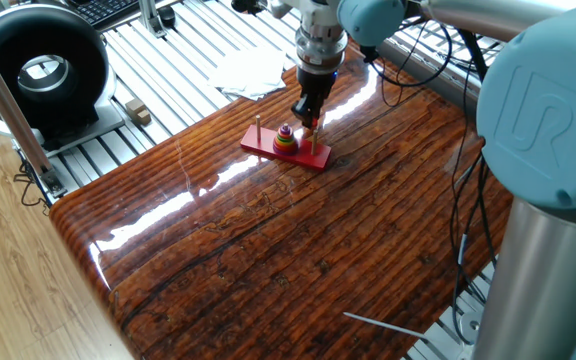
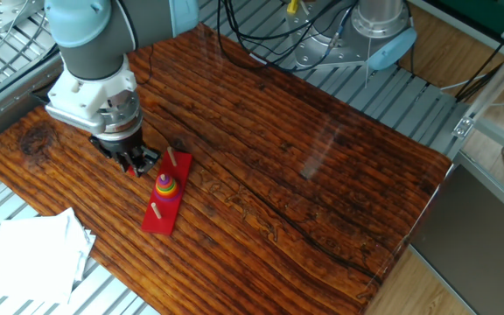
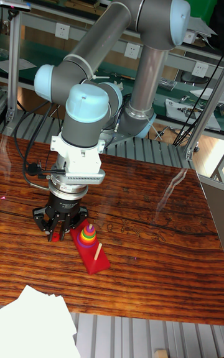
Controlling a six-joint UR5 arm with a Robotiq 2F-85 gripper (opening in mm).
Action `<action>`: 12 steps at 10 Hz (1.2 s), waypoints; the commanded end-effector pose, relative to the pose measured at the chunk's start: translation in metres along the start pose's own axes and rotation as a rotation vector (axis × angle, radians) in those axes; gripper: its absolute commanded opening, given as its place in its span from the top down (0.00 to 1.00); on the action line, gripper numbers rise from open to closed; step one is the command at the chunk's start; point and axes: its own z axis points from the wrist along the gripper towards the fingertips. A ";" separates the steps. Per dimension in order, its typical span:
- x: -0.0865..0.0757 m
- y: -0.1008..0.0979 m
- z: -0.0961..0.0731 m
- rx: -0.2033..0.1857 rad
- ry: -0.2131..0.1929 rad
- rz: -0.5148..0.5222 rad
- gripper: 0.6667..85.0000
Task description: Take out one Hanoi block and throw it aside
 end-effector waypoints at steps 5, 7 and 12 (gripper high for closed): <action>-0.001 0.005 -0.003 -0.033 -0.009 -0.036 0.66; 0.000 0.007 -0.003 -0.042 -0.007 -0.048 0.56; 0.007 0.007 -0.011 -0.046 0.012 -0.053 0.53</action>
